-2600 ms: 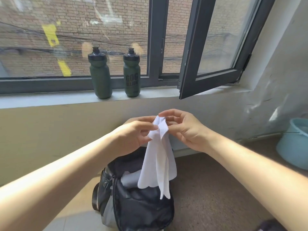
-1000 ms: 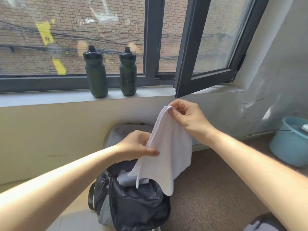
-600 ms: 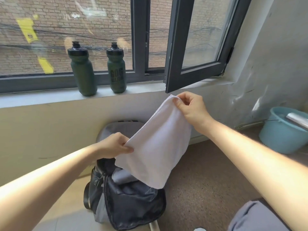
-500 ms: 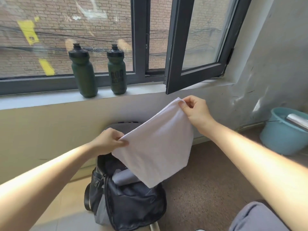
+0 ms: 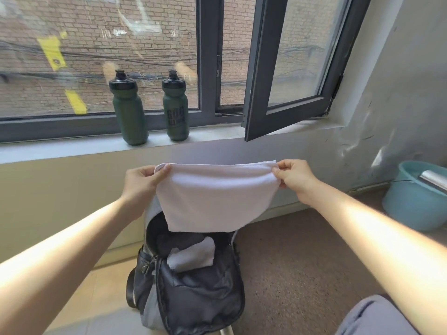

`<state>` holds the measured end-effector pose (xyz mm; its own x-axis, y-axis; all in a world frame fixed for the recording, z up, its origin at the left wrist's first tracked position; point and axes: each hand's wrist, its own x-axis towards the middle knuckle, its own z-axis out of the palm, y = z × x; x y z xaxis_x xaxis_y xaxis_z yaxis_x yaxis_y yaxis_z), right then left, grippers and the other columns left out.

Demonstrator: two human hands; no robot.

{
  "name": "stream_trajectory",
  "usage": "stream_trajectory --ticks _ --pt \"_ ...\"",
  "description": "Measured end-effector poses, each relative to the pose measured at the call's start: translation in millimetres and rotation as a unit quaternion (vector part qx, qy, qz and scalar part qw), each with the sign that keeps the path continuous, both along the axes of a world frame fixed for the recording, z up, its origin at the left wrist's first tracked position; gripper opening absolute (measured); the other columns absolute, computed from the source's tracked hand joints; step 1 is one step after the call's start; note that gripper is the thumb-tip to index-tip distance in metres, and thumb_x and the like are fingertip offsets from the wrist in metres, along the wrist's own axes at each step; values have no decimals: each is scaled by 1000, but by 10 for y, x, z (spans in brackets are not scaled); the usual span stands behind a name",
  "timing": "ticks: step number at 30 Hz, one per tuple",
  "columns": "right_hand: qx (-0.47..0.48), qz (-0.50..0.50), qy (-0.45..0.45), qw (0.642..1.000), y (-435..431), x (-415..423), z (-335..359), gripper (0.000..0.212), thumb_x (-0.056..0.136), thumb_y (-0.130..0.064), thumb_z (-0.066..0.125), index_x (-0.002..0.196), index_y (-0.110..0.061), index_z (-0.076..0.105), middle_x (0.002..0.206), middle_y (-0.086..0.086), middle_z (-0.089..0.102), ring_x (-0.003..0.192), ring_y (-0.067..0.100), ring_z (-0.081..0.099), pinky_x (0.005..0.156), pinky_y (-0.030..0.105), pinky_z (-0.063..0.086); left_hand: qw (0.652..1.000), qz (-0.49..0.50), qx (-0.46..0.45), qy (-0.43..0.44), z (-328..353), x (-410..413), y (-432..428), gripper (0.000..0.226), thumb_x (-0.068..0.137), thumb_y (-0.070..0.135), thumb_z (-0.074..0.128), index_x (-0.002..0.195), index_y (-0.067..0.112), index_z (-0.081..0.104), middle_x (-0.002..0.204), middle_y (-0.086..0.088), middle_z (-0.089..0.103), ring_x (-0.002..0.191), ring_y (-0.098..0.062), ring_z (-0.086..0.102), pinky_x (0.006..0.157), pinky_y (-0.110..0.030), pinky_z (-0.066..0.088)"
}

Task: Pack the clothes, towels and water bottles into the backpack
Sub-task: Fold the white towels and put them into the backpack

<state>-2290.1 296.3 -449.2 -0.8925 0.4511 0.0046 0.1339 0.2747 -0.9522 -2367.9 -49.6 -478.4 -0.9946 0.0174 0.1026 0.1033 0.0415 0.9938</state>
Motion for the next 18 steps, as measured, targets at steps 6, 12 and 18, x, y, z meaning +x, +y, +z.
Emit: stream_trajectory --ticks 6,12,18 --pt "-21 -6 -16 1000 -88 3 22 15 95 -12 68 81 -10 66 75 6 62 62 17 52 47 20 42 997 74 -15 -6 40 -3 69 19 85 27 84 84 10 75 79 -5 73 70 -18 64 73 -34 53" --pt "-48 14 19 999 -383 43 151 23 96 -18 67 75 -11 61 78 6 64 69 20 59 57 27 51 999 19 20 -46 194 219 345 26 87 25 83 78 13 62 79 -6 67 64 -16 63 55 -26 55" --pt "-64 163 19 984 -777 190 316 17 97 -19 67 85 -8 61 80 10 64 67 19 62 63 34 53 994 -93 5 -55 299 479 611 22 89 29 81 81 15 66 77 -1 70 69 -15 62 73 -30 57"
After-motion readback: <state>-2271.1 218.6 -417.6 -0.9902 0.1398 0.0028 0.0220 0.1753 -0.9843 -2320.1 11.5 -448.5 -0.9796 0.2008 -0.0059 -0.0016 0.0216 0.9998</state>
